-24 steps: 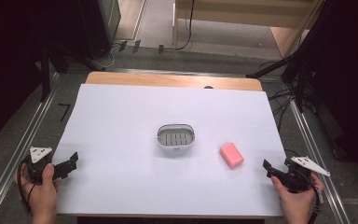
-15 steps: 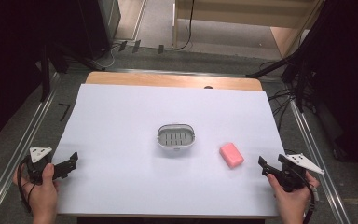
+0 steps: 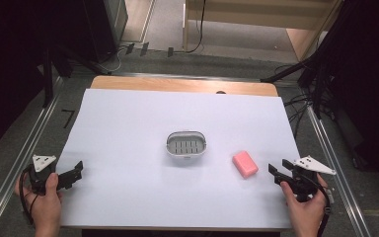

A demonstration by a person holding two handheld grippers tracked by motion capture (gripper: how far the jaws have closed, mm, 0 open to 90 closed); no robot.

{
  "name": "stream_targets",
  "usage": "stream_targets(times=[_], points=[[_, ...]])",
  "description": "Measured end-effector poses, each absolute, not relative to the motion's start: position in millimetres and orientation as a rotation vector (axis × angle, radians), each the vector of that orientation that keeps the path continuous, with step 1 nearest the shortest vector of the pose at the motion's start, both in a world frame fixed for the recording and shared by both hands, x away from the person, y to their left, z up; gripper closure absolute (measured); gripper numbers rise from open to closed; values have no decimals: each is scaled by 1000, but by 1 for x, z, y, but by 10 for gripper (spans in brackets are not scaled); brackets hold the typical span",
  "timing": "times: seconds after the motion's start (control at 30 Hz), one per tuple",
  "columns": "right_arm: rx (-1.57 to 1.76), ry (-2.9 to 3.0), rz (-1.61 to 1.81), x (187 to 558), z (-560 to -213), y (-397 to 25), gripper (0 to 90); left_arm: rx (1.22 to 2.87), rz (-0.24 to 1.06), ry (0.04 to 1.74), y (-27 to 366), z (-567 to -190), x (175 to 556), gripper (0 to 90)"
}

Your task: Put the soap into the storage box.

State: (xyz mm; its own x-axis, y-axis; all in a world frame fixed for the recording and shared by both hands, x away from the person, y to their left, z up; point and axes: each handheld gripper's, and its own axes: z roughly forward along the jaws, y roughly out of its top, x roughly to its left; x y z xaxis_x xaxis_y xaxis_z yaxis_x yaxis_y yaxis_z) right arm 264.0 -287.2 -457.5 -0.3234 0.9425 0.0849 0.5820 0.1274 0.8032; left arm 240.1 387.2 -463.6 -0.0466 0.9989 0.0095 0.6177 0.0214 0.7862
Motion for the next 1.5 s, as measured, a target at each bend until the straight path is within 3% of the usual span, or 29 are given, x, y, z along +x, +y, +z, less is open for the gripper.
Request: stream_targets(times=[0.63,1.5], points=[[1514,2266,897,290,-436,-252,221,1672,857,1717,386,-464,241,77],[1565,2416,748,319,-440,-206,169,1684,855,1715,385,-464,241,77]])
